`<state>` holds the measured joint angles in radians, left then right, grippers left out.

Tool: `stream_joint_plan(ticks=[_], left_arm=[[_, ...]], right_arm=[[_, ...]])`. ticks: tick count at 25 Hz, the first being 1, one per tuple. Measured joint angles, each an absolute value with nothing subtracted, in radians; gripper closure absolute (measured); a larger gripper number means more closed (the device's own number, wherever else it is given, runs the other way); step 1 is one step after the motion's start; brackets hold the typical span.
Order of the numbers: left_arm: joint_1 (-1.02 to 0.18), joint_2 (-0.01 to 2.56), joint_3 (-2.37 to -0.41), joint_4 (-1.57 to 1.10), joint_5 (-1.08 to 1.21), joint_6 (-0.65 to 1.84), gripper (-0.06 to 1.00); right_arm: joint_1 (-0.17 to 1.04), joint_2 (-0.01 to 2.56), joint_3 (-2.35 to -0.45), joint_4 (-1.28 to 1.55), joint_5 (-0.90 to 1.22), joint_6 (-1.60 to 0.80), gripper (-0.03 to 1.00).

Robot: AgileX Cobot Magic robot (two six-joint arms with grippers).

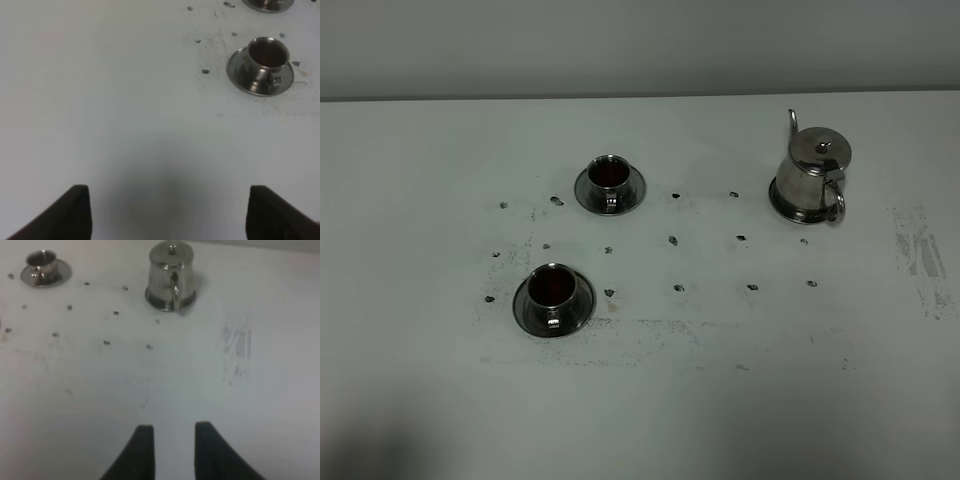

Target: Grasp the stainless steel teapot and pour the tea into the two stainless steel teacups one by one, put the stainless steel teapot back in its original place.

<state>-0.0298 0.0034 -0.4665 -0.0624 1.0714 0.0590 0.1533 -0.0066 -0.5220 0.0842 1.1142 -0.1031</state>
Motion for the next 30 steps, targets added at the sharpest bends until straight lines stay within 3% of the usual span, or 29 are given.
stream_joint_plan(ticks=[8, 30], left_arm=[[-0.03, 0.003, -0.467, -0.062, 1.071, 0.059, 0.31], [-0.03, 0.003, -0.467, -0.062, 1.071, 0.059, 0.31]], right_arm=[[0.153, -0.007, -0.522, 0.04, 1.112, 0.073, 0.78], [0.153, -0.007, -0.522, 0.023, 1.112, 0.05, 0.78]])
